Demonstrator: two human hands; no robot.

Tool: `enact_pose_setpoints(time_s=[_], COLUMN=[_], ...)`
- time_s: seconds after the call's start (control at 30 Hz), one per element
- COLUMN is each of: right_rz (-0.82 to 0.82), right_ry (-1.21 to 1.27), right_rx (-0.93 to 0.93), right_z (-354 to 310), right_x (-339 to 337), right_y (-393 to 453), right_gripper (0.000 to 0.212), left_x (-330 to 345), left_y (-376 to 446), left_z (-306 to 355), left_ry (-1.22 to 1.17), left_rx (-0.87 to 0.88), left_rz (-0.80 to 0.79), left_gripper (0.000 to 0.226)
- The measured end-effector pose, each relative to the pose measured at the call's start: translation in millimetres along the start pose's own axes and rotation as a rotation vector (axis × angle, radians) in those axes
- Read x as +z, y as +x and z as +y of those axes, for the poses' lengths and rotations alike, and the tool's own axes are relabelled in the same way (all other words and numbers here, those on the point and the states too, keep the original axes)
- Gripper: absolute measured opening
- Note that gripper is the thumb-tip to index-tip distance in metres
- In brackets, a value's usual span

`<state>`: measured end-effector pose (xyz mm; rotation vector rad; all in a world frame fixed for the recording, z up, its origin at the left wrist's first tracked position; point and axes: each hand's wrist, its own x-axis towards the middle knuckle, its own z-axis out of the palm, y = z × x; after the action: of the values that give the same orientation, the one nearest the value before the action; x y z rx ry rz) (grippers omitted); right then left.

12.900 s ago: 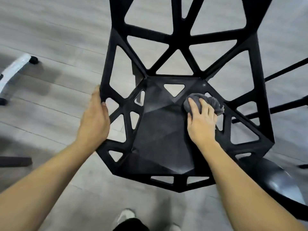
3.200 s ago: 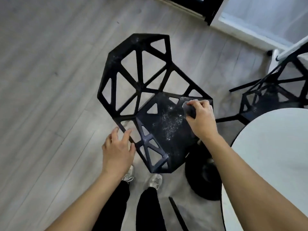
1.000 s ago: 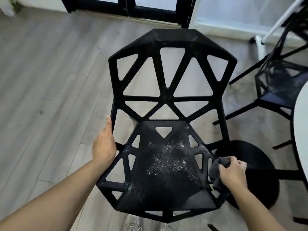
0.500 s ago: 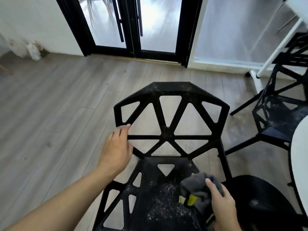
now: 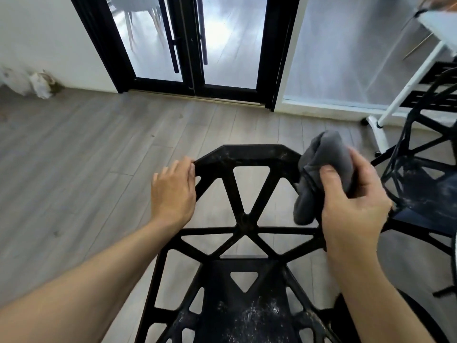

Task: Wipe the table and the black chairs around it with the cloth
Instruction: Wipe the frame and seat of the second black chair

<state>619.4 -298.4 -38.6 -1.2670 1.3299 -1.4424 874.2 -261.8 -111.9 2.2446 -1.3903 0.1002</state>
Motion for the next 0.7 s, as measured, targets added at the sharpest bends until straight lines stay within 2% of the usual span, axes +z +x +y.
enact_pose_setpoints(time_s=[0.1,0.2,0.27,0.43,0.5,0.6,0.7], right_rz=[-0.032,-0.075,-0.056,0.034,-0.037,-0.232,-0.317], right_ry=[-0.414,-0.701,-0.686,-0.655,-0.639,-0.584,-0.634], right_rx=[-0.446,-0.549,-0.505,-0.613,-0.686,-0.860,-1.006], right_z=[28,69,84,92,90,88,87], right_x=[17,38,51,86,120,162,157], right_y=[22,45,52,38,19,-8,-2], right_gripper=[0.049,0.048,0.048,0.051,0.050,0.043,0.042], left_x=[5,11,11,9,7,4,2], left_y=[-2,-4,-5,-4,-2,0,0], left_z=[2,0,0,-2,-4,-7,-9], left_ry=[0.020,-0.015,-0.041,-0.122,-0.162,-0.229,-0.263], left_rx=[-0.003,0.011,0.018,0.019,0.024,0.038,0.054], left_rz=[0.098,0.168,0.192,0.148,0.118,0.091,0.085], left_gripper=[0.027,0.025,0.025,0.021,0.022,0.024,0.023])
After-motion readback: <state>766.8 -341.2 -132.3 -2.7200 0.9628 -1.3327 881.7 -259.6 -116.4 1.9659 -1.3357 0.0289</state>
